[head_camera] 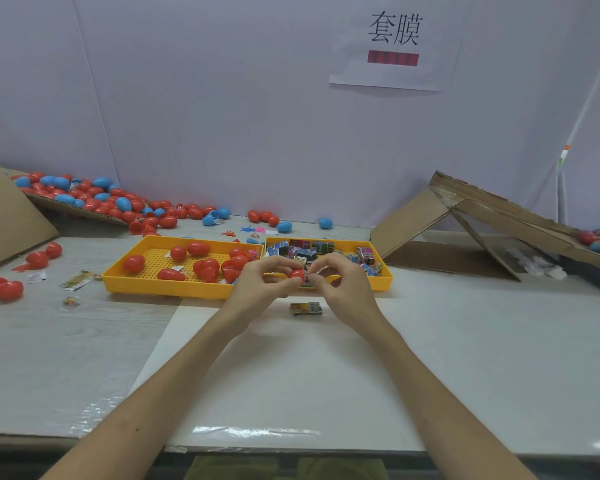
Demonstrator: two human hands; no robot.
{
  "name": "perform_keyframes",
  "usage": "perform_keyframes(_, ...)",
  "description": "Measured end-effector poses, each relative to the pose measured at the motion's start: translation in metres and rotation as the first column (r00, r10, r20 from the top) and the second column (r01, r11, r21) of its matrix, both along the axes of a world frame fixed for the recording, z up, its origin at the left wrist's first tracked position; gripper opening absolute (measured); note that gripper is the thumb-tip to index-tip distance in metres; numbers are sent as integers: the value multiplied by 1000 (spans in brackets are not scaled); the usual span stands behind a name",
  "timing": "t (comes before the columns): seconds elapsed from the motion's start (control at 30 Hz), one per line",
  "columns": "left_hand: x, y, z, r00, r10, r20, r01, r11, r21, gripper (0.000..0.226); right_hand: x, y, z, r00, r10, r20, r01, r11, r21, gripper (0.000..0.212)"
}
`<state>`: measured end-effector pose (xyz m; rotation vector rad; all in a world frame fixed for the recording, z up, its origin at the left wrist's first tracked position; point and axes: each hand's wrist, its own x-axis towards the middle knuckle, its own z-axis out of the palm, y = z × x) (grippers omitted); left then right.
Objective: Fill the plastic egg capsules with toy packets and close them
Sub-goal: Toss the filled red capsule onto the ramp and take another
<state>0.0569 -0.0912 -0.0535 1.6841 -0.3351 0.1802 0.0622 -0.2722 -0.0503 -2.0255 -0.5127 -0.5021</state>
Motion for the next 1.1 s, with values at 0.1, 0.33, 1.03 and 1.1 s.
perform_keyframes(0.1, -1, 0, 1, 1000, -13, -19, 12, 999, -46, 17, -1, 0, 0, 1000, 2, 7, -2, 1000, 2, 13)
perform_keyframes(0.33, 2, -2, -1, 998, 57, 11, -57, 998, 28, 14, -2, 1, 0, 1000, 8, 17, -7, 999, -45, 12)
perform_keyframes(1.03, 4, 1, -3, 993, 117, 34, -120, 988, 95, 13, 0, 0, -1, 1000, 17, 11, -16, 999, -36, 11)
perform_keyframes(1.1, 4, 1, -3, 993, 111, 36, -114, 989, 94, 13, 0, 0, -2, 1000, 17, 9, -17, 999, -33, 11)
